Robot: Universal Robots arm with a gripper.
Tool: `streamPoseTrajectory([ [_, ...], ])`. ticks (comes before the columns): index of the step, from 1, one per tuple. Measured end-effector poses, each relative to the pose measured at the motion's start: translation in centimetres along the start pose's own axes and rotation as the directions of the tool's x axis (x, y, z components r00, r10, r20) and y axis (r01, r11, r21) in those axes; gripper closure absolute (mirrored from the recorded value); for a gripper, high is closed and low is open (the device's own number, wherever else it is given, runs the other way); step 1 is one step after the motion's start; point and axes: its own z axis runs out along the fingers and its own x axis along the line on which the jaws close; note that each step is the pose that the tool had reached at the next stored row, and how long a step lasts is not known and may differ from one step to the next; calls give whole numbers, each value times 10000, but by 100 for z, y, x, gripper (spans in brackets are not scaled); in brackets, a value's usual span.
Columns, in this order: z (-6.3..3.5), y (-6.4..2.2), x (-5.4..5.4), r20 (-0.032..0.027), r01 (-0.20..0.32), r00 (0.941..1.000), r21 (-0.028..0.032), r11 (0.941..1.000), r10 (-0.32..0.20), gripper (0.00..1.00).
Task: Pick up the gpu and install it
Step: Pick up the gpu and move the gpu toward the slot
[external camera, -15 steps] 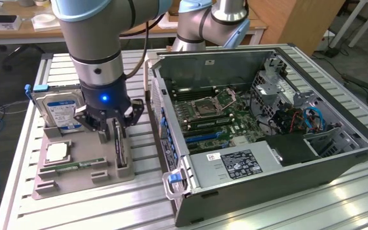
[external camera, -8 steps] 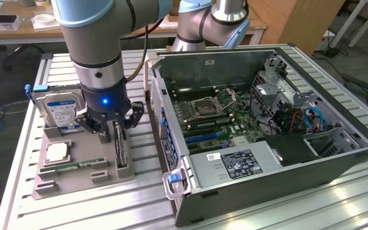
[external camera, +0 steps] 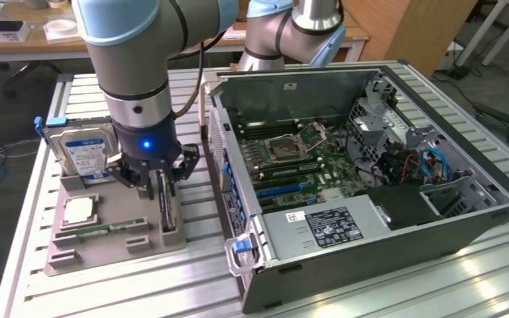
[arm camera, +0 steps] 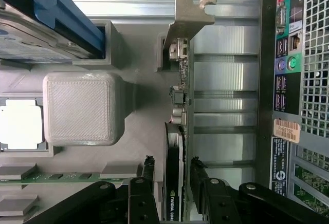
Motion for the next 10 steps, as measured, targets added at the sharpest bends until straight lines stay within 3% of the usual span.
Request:
streamPoseTrajectory([
  [10, 27, 21, 1, 1, 0, 10000, 3, 10000, 0, 58],
])
